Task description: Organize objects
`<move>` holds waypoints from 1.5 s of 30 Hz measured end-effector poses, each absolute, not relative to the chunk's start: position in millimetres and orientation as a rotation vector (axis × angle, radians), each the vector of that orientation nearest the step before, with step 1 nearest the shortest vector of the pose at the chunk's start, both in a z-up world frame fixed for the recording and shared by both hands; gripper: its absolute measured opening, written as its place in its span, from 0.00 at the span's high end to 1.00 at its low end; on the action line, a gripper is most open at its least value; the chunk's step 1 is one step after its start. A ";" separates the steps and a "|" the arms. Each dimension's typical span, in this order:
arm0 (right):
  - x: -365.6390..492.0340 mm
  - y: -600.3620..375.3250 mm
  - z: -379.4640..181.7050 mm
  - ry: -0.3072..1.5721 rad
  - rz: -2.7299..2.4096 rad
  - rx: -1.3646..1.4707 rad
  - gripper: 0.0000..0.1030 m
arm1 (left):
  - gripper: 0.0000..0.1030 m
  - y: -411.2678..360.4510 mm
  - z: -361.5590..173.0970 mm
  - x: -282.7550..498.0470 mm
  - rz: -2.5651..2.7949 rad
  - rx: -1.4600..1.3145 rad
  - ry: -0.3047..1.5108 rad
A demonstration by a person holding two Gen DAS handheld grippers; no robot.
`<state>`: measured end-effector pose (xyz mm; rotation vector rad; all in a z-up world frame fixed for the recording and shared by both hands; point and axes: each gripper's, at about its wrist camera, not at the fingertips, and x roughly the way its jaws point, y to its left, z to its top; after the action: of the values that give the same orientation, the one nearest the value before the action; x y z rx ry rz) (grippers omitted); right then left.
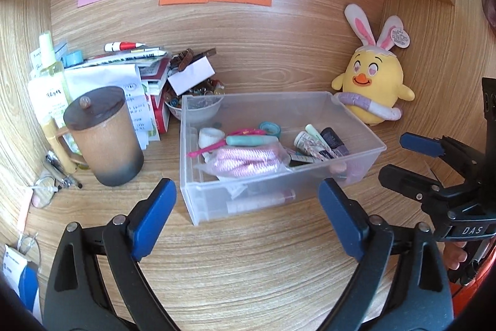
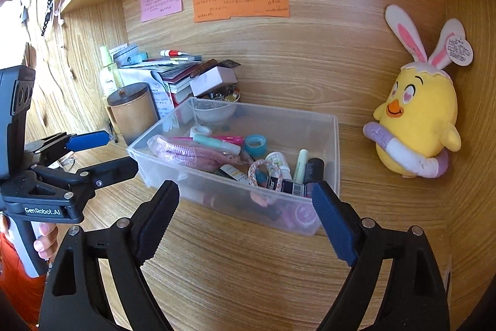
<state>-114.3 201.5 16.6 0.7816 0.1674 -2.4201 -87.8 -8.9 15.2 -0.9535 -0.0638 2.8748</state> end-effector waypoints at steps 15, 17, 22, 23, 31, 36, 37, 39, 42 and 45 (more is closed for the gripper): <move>-108.7 204.7 7.9 0.140 -2.407 0.806 0.17 | 0.09 -3.0 8.2 -85.6 2.868 -0.970 -0.089; -108.4 203.8 7.9 0.142 -2.404 0.805 0.17 | 0.09 -3.3 7.6 -85.7 2.866 -0.970 -0.091; -108.1 203.3 9.0 0.142 -2.402 0.805 0.17 | 0.09 -3.9 8.0 -85.3 2.868 -0.963 -0.093; -108.0 203.3 9.3 0.140 -2.402 0.804 0.17 | 0.09 -4.3 8.5 -85.0 2.869 -0.961 -0.095; -107.0 200.7 9.8 0.142 -2.398 0.807 0.16 | 0.09 -4.4 9.2 -84.3 2.873 -0.959 -0.083; -106.2 200.7 10.2 0.143 -2.398 0.804 0.16 | 0.09 -4.3 8.5 -84.3 2.870 -0.958 -0.087; -106.1 200.7 10.3 0.143 -2.399 0.805 0.16 | 0.09 -4.1 8.4 -84.6 2.869 -0.960 -0.086; -106.5 200.9 10.2 0.143 -2.397 0.805 0.16 | 0.09 -3.8 8.4 -84.3 2.867 -0.962 -0.088; -106.6 200.7 10.1 0.144 -2.397 0.805 0.16 | 0.09 -3.9 8.0 -84.4 2.863 -0.962 -0.090; -106.5 201.1 9.5 0.141 -2.399 0.808 0.16 | 0.09 -3.5 8.1 -84.0 2.861 -0.957 -0.087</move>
<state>-106.5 201.1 9.5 0.8080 0.1414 -2.3986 -84.0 -3.5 8.1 -0.9567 -0.0873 2.8612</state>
